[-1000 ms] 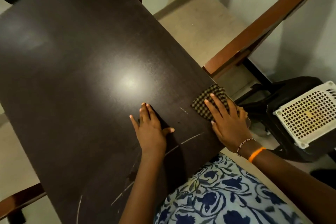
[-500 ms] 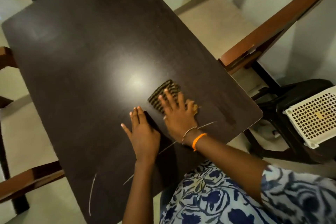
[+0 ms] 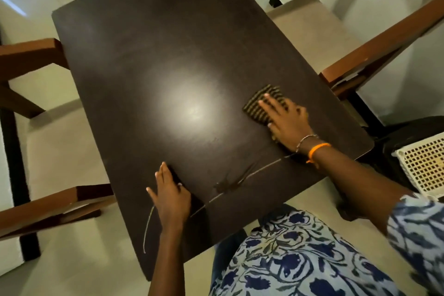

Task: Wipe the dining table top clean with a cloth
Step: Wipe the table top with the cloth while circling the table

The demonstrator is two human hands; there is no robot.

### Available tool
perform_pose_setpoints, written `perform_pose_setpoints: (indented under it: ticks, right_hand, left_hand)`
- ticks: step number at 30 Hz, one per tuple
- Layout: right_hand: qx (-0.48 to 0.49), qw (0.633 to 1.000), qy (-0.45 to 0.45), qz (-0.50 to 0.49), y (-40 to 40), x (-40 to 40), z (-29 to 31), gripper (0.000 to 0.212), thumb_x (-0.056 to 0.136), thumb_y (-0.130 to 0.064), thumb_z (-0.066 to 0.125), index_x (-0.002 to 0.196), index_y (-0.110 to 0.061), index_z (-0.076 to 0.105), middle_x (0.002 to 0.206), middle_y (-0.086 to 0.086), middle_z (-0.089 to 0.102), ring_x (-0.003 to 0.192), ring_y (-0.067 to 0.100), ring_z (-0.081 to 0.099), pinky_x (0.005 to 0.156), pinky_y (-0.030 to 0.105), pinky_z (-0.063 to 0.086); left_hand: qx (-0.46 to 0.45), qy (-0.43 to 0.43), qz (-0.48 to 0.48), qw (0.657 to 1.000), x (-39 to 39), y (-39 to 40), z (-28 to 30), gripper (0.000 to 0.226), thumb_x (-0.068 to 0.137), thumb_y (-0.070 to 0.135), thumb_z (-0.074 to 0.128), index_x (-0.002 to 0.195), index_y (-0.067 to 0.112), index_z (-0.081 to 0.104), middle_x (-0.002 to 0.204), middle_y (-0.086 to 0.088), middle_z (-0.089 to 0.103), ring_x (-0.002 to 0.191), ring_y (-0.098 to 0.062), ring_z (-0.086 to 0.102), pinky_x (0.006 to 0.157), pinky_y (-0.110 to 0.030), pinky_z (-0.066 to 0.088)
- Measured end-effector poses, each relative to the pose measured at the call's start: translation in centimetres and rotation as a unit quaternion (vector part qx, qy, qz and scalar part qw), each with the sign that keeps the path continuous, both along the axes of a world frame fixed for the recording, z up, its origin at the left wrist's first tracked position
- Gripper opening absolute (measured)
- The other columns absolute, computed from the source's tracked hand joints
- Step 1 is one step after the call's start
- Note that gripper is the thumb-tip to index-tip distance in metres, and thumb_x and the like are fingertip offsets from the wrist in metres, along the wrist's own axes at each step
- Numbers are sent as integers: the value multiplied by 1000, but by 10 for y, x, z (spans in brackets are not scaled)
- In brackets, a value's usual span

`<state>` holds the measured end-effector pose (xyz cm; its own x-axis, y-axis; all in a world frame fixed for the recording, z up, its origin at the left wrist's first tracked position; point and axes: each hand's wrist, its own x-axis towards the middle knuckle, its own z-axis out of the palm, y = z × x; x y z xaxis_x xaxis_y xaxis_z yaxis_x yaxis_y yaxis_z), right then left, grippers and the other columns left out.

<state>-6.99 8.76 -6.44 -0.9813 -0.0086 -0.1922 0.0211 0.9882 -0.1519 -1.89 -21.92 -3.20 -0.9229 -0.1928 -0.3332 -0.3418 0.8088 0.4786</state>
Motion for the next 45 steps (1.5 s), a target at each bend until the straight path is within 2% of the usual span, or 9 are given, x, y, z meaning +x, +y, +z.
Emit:
perform_pose_setpoints:
  ticks: [6,17,21,25,30,34,37,42,45]
  right_hand:
    - [53,989,-20,-133,-55,7,-2,69,92,-35,45,150,-25,9,159,1,5,137,39,20,101,54,27]
    - [-95,977,-65,180,-328,81,-11,75,89,-31,45,150,-27,2,160,0,-6,143,37,3,105,58,16]
    - [-88,957,-67,268,-364,94,-12,71,89,-31,44,150,-25,8,160,2,-1,143,37,8,106,56,19]
    - [-58,937,-34,343,-333,81,-13,67,90,-30,40,149,-30,9,160,-2,5,143,33,11,102,53,20]
    - [8,988,22,154,-223,55,-8,70,85,-30,48,147,-36,17,158,-9,11,136,32,26,93,45,29]
    - [27,999,-1,-29,-165,46,-3,66,89,-27,49,147,-36,19,159,-5,11,135,37,22,100,54,27]
    - [21,997,-12,-73,-192,52,-3,64,91,-30,48,147,-37,18,159,-1,7,137,42,15,102,59,22]
    - [-7,993,-13,115,-287,85,-2,58,93,-46,40,145,-43,16,159,-3,7,139,40,15,100,56,23]
    - [-11,967,-17,255,-336,112,-4,58,89,-42,51,142,-43,29,156,0,23,135,41,31,95,56,33]
  left_hand:
    - [10,60,25,998,23,-38,-8,66,90,-3,43,148,10,14,156,-5,19,146,-21,5,117,-42,-9]
    - [-25,42,130,990,77,-145,-14,65,86,-14,36,146,5,21,151,-14,29,143,-26,20,116,-41,-4]
    - [32,13,147,989,98,-166,-18,59,89,-12,37,144,5,26,148,-15,35,138,-28,32,118,-41,18]
    - [169,-13,149,974,95,-169,-17,39,93,-1,43,130,6,52,131,-10,56,122,-25,52,103,-33,40]
    - [200,-9,166,965,79,-166,-20,15,90,9,56,100,9,66,102,-8,68,90,-16,61,80,-25,46]
    - [223,-21,188,956,72,-173,-26,10,85,5,61,93,3,68,94,-12,70,86,-20,64,82,-31,51]
    - [241,-35,199,949,71,-176,-27,9,85,5,62,92,4,68,93,-12,70,88,-22,65,85,-35,52]
    - [289,-63,222,929,69,-177,-32,11,84,4,63,93,7,67,93,-9,69,90,-21,64,85,-31,51]
    - [337,-85,241,906,71,-180,-32,15,84,-2,59,97,3,65,85,-6,67,77,-15,62,62,-11,50]
